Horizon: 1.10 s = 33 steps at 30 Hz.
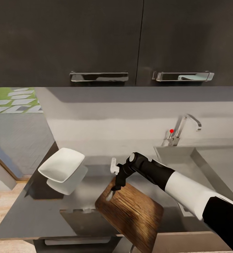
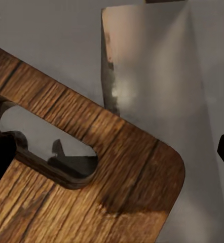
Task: In the kitchen, take the Vidalia onion out of the sink, dice it on the chopping board with the paring knife, put the diced onion into the bowl on the countertop, then place both the paring knife and the chopping board into the sink.
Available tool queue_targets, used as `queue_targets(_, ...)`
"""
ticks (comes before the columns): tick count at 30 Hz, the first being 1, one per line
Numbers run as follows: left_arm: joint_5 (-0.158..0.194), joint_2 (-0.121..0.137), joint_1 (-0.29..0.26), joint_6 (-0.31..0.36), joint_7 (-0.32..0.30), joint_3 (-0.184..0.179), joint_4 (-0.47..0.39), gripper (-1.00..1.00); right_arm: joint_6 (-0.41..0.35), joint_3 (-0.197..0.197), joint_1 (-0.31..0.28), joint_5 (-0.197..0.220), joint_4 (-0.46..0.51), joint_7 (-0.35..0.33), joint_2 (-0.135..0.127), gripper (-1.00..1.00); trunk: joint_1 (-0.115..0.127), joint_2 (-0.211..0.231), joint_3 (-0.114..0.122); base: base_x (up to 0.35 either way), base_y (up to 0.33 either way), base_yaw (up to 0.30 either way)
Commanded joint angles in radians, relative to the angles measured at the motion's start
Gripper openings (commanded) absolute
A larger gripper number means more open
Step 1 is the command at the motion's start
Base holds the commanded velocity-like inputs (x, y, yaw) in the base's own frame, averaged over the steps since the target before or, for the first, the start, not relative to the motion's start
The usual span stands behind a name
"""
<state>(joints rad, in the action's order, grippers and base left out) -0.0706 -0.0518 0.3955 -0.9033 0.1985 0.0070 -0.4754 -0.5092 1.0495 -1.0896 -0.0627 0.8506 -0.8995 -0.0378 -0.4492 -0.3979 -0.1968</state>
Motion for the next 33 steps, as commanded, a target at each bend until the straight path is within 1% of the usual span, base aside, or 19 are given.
queue_targets(1,-0.008,0.0,0.0,0.0,0.007,0.001,-0.002,1.0,-0.003,0.001,-0.001,-0.006,0.002,-0.004,-0.001,1.0,-0.001,-0.002,-0.003,0.085,0.054,0.0)
queue_targets(15,-0.008,0.0,0.0,0.0,0.007,-0.001,0.0,1.0,-0.003,0.001,-0.001,-0.006,0.002,-0.004,-0.002,1.0,-0.001,-0.002,-0.026,0.016,0.01,0.0)
queue_targets(24,-0.008,0.0,0.0,0.0,0.007,-0.018,0.0,1.0,-0.003,0.001,-0.001,-0.006,0.002,-0.004,-0.002,1.0,-0.001,-0.002,-0.04,0.0,0.0,0.0)
queue_targets(33,-0.008,0.0,0.0,0.0,0.008,-0.021,0.005,1.0,-0.003,0.001,-0.001,-0.006,0.002,-0.004,-0.002,1.0,-0.001,-0.002,-0.054,0.0,0.0,0.0)
